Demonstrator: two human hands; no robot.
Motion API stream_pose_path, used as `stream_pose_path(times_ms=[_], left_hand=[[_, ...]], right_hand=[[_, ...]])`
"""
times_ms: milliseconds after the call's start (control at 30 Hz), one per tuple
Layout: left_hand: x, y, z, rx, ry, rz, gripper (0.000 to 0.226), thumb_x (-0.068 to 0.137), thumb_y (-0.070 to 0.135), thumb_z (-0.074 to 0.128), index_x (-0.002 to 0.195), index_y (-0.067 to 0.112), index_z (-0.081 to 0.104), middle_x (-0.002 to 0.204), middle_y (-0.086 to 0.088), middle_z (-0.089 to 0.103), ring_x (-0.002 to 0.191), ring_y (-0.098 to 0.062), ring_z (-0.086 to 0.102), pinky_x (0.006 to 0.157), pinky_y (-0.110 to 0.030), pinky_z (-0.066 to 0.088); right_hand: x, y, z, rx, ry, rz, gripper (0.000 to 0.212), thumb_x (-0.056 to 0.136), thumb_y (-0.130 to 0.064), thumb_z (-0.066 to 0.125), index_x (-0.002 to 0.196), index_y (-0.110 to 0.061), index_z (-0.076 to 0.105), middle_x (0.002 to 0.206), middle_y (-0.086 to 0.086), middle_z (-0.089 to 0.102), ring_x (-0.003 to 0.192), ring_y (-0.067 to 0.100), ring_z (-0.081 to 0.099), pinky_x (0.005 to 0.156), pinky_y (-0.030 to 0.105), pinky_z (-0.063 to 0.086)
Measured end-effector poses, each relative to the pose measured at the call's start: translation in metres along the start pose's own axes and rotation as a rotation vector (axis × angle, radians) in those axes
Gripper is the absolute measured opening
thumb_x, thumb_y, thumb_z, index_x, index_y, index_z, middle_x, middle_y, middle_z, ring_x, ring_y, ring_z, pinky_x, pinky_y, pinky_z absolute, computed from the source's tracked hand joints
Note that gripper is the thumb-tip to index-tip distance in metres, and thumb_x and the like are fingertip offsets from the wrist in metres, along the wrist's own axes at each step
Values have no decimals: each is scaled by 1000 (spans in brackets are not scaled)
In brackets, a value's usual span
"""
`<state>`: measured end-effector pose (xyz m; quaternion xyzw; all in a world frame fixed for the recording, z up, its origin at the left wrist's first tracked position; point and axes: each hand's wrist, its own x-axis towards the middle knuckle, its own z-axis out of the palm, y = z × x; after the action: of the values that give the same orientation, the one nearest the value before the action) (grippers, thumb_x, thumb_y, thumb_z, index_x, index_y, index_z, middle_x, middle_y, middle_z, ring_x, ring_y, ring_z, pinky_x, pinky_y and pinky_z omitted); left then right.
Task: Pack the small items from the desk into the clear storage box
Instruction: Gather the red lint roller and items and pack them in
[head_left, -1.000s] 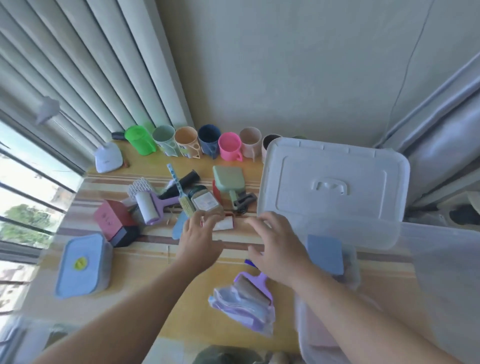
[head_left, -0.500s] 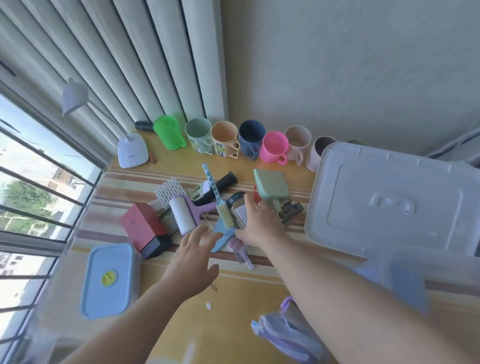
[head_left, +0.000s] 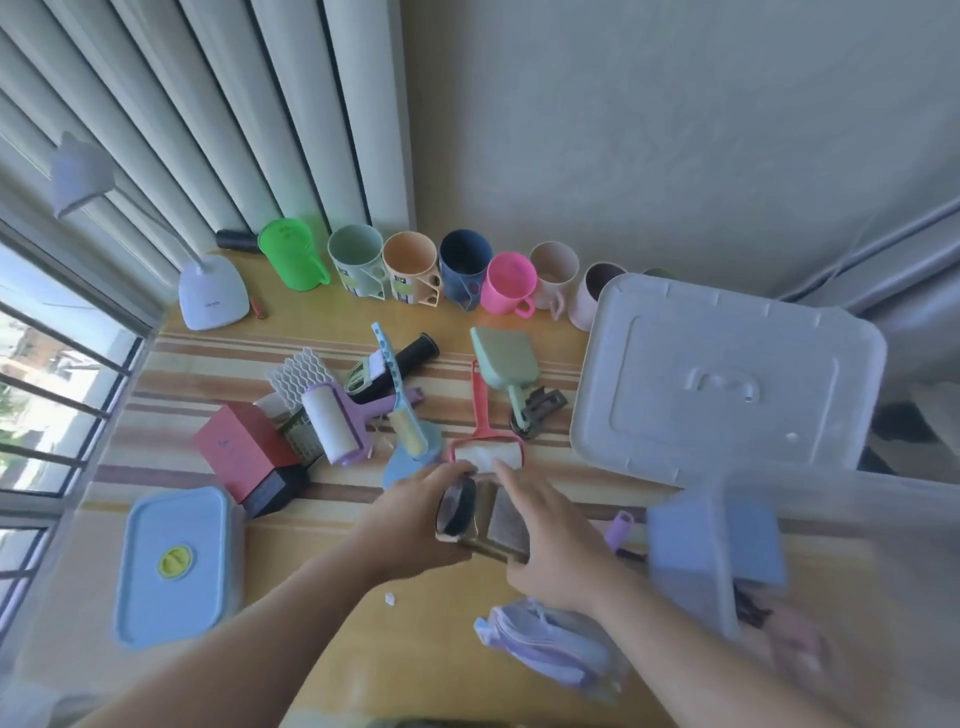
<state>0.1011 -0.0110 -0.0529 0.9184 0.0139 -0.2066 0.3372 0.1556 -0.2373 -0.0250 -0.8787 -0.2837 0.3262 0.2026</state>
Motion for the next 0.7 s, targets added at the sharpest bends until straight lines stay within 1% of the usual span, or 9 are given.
stream_pose_path(times_ms=[67, 133, 200, 267, 333, 400, 467, 600, 700], left_hand=[[-4, 10, 13, 31, -50, 14, 91, 60, 52, 88, 136, 47, 38, 126, 18, 57, 108, -12, 58, 86, -31, 51], [-5, 15, 25, 54, -74, 46, 92, 61, 51, 88, 139, 44, 40, 127, 17, 58, 111, -12, 56, 86, -29, 48], [-2, 12, 28, 64, -100, 75, 96, 63, 52, 88, 144, 45, 36, 133, 16, 57, 118, -11, 53, 92, -29, 46], [8, 3, 22, 86, -119, 78, 99, 69, 51, 87, 150, 45, 30, 143, 14, 49, 129, -12, 46, 101, -30, 43], [28, -8, 13, 164, -64, 29, 90, 78, 48, 80, 153, 42, 30, 151, 9, 42, 138, -19, 37, 108, -38, 42], [55, -16, 4, 258, 41, -60, 73, 85, 39, 71, 151, 40, 37, 152, 2, 42, 138, -26, 36, 110, -44, 42], [82, -14, 2, 337, 89, -100, 65, 86, 33, 67, 147, 36, 43, 148, -2, 44, 135, -29, 39, 108, -46, 43], [113, 6, 20, 484, -20, -36, 65, 87, 46, 66, 146, 34, 41, 141, -2, 51, 131, -29, 45, 102, -44, 45], [119, 14, 37, 596, -63, -59, 62, 83, 43, 72, 139, 34, 48, 138, 0, 55, 129, -29, 45, 102, -45, 43]], right_hand=[[-8, 4, 12, -111, -7, 38, 111, 84, -38, 72, 161, -48, -7, 135, -6, 41, 116, 19, 50, 92, 35, 48], [-14, 6, 22, -115, 9, 70, 98, 81, -44, 73, 159, -44, 13, 132, -10, 42, 115, 16, 54, 90, 32, 48], [-19, 7, 26, -77, 48, 107, 80, 79, -41, 74, 148, -42, 32, 129, -15, 44, 114, 12, 55, 82, 28, 46], [-26, 11, 25, -78, 82, 153, 67, 79, -40, 72, 136, -40, 39, 120, -18, 44, 108, 11, 54, 70, 24, 39], [-36, 18, 23, -59, 117, 208, 64, 77, -39, 71, 133, -39, 40, 114, -19, 42, 103, 11, 53, 65, 25, 44], [-49, 26, 22, -58, 150, 259, 70, 77, -45, 71, 138, -39, 38, 116, -17, 43, 103, 12, 54, 71, 29, 53], [-65, 30, 20, -70, 172, 292, 75, 78, -54, 70, 142, -40, 34, 122, -14, 45, 106, 14, 54, 76, 29, 51], [-94, 34, 18, -3, 248, 326, 74, 75, -50, 64, 143, -44, 35, 123, -16, 45, 112, 12, 53, 84, 30, 55], [-109, 31, 17, 51, 304, 316, 75, 75, -47, 64, 143, -48, 34, 128, -23, 41, 117, 6, 48, 90, 29, 53]])
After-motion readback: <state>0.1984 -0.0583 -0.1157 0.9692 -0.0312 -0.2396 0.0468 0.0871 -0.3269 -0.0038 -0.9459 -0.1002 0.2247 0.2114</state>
